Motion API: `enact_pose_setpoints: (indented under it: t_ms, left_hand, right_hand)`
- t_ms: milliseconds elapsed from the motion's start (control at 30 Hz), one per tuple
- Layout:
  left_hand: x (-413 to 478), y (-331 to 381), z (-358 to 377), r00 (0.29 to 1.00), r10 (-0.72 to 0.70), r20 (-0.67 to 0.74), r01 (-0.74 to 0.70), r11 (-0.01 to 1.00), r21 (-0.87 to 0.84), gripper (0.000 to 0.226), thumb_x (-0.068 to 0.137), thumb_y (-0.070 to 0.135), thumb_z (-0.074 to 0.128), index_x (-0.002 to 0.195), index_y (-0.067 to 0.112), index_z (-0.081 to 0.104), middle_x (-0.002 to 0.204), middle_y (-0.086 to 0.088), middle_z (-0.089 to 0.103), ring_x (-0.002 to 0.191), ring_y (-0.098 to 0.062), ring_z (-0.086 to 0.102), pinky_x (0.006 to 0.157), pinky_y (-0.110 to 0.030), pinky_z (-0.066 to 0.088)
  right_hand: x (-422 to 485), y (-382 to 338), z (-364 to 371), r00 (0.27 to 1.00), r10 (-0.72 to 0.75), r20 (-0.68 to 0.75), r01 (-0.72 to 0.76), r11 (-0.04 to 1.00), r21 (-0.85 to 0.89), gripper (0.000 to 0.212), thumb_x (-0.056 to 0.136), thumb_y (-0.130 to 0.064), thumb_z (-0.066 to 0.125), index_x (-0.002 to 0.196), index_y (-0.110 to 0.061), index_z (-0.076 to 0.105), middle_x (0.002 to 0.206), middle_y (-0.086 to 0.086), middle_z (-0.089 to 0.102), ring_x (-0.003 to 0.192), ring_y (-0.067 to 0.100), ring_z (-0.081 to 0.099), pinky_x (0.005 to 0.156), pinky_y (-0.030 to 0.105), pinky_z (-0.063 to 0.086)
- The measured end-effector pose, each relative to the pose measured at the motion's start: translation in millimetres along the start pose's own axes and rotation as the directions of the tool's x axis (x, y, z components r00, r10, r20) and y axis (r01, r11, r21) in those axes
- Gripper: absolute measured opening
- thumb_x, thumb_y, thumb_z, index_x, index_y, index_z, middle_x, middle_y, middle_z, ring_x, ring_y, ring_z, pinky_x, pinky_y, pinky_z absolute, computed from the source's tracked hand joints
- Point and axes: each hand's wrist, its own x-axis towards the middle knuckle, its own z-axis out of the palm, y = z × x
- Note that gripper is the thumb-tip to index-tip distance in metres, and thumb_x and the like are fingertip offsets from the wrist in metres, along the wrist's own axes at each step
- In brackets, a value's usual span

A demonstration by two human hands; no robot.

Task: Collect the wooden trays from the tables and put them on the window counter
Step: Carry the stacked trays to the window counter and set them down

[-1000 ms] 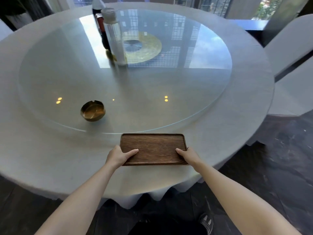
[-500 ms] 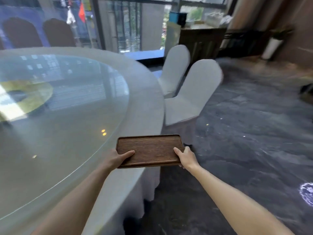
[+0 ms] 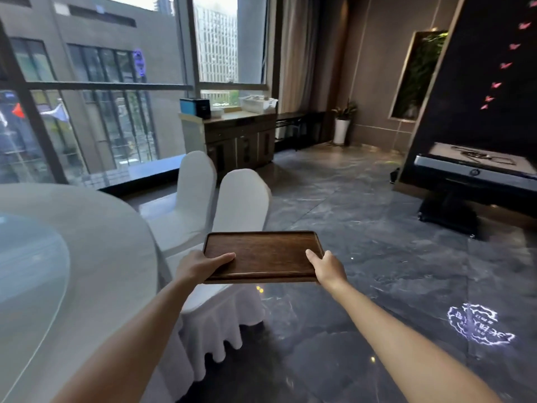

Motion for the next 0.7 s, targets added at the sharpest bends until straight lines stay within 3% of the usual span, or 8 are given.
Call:
enact_pose_setpoints:
  t_ms: [100,267,533,700]
  left_hand:
    - [49,38,25,0.999,0.031,0.021,-0.032,0.999,0.012,0.050,0.063,0.059,0.072,0.065,0.011,0.060,0.066,-0.004,0.058,0.069,-0.022,0.057,0.056,-0.029,0.040]
    - [147,92,72,0.993,0.107,0.041,-0.108,0.993,0.038,0.051,0.064,0.061,0.071,0.065,0.011,0.059,0.066,-0.004,0.057,0.073,-0.023,0.058,0.064,-0.031,0.043]
    - [324,200,123,0.980,0.193,0.049,-0.197,0.974,0.110,0.053,0.066,0.064,0.067,0.056,0.013,0.053,0.057,-0.002,0.054,0.057,-0.016,0.052,0.050,-0.027,0.037]
    - [427,257,170,0.978,0.189,0.093,-0.200,0.970,0.134,0.067,0.064,0.067,0.066,0.082,0.003,0.065,0.082,-0.012,0.066,0.083,-0.028,0.064,0.073,-0.035,0.051]
  right_hand:
    - [53,1,-17,0.998,0.013,-0.065,-0.013,1.000,0.010,0.051,0.093,-0.041,0.047,0.106,0.007,0.053,0.115,0.023,0.061,0.108,0.036,0.055,0.074,0.028,0.032]
    - [156,-1,-35,0.990,0.051,-0.134,-0.049,0.999,0.014,0.048,0.093,-0.041,0.047,0.105,0.005,0.053,0.117,0.023,0.060,0.109,0.035,0.055,0.073,0.028,0.031]
    - [352,-43,-59,0.976,0.067,-0.205,-0.064,0.998,0.020,0.049,0.092,-0.039,0.049,0.109,0.007,0.054,0.118,0.025,0.060,0.111,0.036,0.055,0.074,0.028,0.032]
    - [463,-49,-79,0.969,0.093,-0.230,-0.087,0.996,0.036,0.051,0.092,-0.039,0.049,0.113,0.008,0.053,0.123,0.025,0.058,0.115,0.037,0.053,0.080,0.032,0.037]
